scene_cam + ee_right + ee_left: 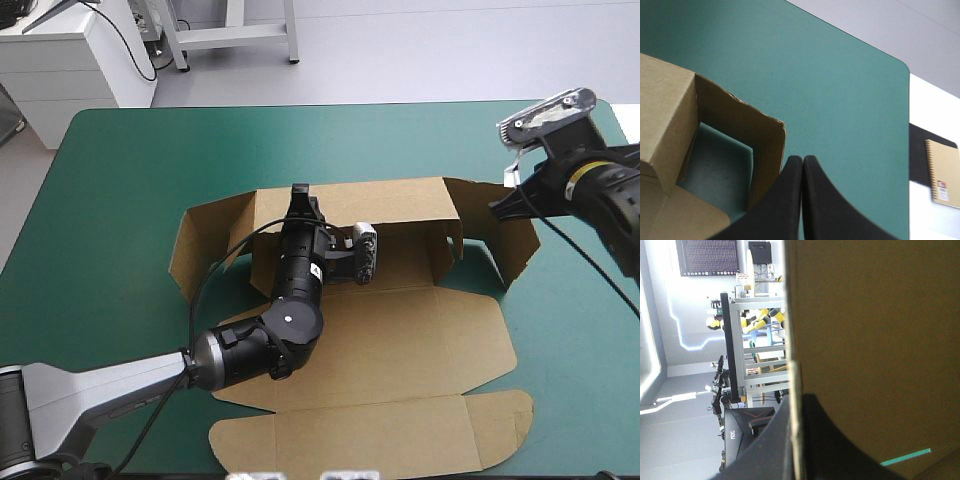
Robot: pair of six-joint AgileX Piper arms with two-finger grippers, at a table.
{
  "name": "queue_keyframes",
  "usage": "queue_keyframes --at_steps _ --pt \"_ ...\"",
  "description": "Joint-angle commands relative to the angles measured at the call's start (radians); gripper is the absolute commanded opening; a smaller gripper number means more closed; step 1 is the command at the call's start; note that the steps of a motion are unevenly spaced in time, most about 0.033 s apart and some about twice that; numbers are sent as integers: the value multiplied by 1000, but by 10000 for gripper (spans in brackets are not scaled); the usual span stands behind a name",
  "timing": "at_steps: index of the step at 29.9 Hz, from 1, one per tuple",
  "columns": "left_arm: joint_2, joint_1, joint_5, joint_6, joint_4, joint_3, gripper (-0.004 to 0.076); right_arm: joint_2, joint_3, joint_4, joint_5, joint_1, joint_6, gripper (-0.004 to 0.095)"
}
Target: Fold the box
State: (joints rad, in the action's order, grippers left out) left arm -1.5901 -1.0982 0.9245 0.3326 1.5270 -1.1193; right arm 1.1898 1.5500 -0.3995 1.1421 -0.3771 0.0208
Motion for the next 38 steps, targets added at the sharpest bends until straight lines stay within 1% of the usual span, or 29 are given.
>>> queue_keyframes --at_steps 1,4,5,7,11,15,21,30,34,36,38 --pt "39 -6 44 11 56 -20 -8 3 33 230 -151 179 118 -21" --pt "39 -6 39 11 56 -20 -8 56 33 419 -170 287 198 -21" --pt "39 -6 39 11 56 -20 -8 81 33 457 -177 309 212 -21" --pt "39 -6 39 7 56 -20 -8 136 33 493 -191 335 227 -21" --pt "39 -6 39 7 56 -20 -8 241 33 508 -217 362 227 -21" --pt "39 -6 19 7 56 -20 -8 330 41 553 -268 366 227 -21" --pt "39 -6 5 7 54 -20 -8 400 60 657 -249 366 242 -21" --pt "39 -6 16 7 54 -20 -8 400 60 665 -124 366 245 -21" --pt "39 -6 18 7 54 -20 -8 391 58 665 -87 368 253 -21" --pt "39 -6 18 7 54 -20 -8 384 58 674 -66 384 256 -21" --pt "39 -6 18 7 54 -20 -8 367 45 708 -47 411 277 -21"
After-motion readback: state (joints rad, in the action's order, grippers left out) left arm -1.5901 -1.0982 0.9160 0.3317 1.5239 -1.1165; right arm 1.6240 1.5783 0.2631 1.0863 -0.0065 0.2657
